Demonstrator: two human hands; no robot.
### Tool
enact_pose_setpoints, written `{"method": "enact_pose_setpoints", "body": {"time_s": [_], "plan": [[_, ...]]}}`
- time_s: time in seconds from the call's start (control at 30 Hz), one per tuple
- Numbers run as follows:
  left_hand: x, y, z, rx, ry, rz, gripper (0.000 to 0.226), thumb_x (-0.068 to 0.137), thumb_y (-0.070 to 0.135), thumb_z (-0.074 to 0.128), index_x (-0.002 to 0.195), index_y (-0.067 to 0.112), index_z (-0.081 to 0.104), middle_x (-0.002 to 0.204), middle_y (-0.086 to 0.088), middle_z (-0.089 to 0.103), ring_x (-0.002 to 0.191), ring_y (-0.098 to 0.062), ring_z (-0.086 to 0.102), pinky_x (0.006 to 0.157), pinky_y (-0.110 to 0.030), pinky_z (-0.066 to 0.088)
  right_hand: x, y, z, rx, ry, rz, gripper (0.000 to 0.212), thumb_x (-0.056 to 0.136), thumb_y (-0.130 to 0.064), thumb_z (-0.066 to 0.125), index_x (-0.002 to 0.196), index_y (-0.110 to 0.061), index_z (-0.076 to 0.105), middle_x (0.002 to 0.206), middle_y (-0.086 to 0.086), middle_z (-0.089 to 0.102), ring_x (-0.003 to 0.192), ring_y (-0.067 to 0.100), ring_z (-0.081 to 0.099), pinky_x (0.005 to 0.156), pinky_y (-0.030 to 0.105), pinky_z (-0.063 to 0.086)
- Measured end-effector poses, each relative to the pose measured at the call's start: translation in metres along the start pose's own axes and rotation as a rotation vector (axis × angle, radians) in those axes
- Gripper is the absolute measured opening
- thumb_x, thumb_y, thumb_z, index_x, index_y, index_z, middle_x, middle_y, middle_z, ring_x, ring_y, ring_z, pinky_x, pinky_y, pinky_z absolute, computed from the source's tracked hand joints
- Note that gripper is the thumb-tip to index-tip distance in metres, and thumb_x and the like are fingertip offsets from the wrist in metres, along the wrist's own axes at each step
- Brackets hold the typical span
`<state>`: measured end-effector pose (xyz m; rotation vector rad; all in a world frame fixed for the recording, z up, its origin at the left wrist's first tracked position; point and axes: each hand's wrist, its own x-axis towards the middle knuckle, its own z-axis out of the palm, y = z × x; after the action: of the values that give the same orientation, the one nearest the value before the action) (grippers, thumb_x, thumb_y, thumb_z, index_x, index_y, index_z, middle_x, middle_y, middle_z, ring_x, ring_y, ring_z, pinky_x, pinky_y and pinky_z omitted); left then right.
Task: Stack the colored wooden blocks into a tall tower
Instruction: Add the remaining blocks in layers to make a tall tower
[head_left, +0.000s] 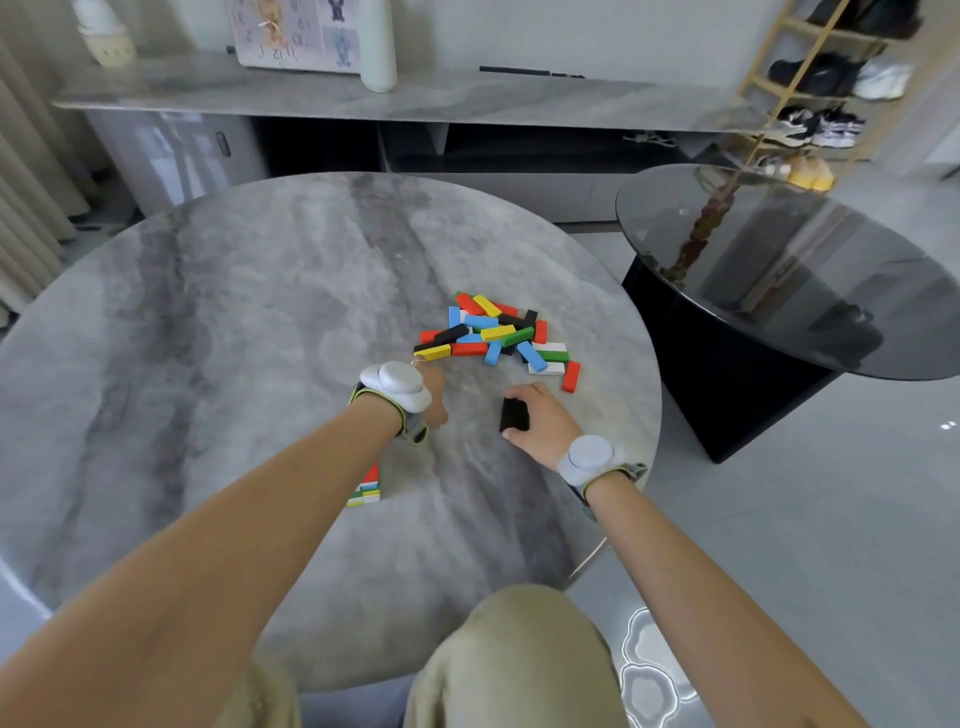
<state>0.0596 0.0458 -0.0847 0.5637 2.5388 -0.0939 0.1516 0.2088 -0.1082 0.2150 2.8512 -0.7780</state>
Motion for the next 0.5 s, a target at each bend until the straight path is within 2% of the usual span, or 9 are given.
{"method": "enact_pose_setpoints", "body": {"time_s": [0.1,0.17,0.27,0.33,0.4,0.5], "plan": [[0.002,0.003,-0.001,-0.016,0.028,0.029,0.042,0.085,0.028,0.057,0.117,0.002,0.053,0.116,-0.013,0.040,0.089,-0.030,0.053,0.076,-0.035,0.046,0.006,-0.003,0.000,0.042,-0.018,-0.044,0.051,0.085,-0.013,0.061,0.133,-0.015,0.044,0.137,0.006,0.042,0.119,0.021,0.050,0.095,0.024,0.040],[0.003,0.007,-0.002,-0.014,0.044,0.062,0.043,0.081,0.024,0.061,0.118,0.004,0.053,0.125,-0.015,0.040,0.095,-0.032,0.058,0.081,-0.038,0.051,0.009,-0.005,0.001,0.056,-0.031,-0.074,0.052,0.085,-0.011,0.062,0.134,-0.016,0.044,0.135,0.005,0.044,0.104,0.016,0.051,0.086,0.017,0.037],[0.003,0.012,-0.002,0.000,0.032,0.134,0.039,0.079,0.017,0.063,0.116,0.007,0.058,0.127,-0.013,0.047,0.094,-0.030,0.058,0.082,-0.037,0.051,0.013,-0.005,0.002,0.070,-0.042,-0.110,0.054,0.084,-0.010,0.064,0.134,-0.016,0.044,0.135,0.005,0.046,0.084,0.005,0.040,0.077,0.010,0.029],[0.003,0.017,0.000,-0.003,0.041,0.178,0.043,0.079,0.015,0.063,0.120,0.012,0.056,0.129,-0.011,0.047,0.104,-0.031,0.058,0.087,-0.038,0.051,0.015,-0.005,0.003,0.092,-0.036,-0.113,0.056,0.084,-0.011,0.065,0.135,-0.015,0.043,0.135,0.005,0.046,0.084,0.004,0.038,0.080,0.012,0.031],[0.003,0.024,0.003,-0.020,0.042,0.233,0.047,0.081,0.013,0.064,0.126,0.013,0.052,0.131,-0.009,0.044,0.112,-0.029,0.055,0.092,-0.036,0.049,0.015,-0.004,0.004,0.106,-0.030,-0.105,0.057,0.083,-0.011,0.066,0.136,-0.014,0.043,0.136,0.006,0.046,0.092,0.006,0.037,0.088,0.021,0.037],[0.002,0.032,0.008,-0.057,0.048,0.259,0.050,0.082,0.015,0.066,0.129,0.011,0.050,0.132,-0.009,0.044,0.113,-0.028,0.055,0.094,-0.033,0.047,0.013,-0.005,0.005,0.122,-0.023,-0.104,0.058,0.081,-0.011,0.069,0.134,-0.012,0.044,0.135,0.008,0.046,0.091,0.010,0.037,0.090,0.025,0.038]]}}
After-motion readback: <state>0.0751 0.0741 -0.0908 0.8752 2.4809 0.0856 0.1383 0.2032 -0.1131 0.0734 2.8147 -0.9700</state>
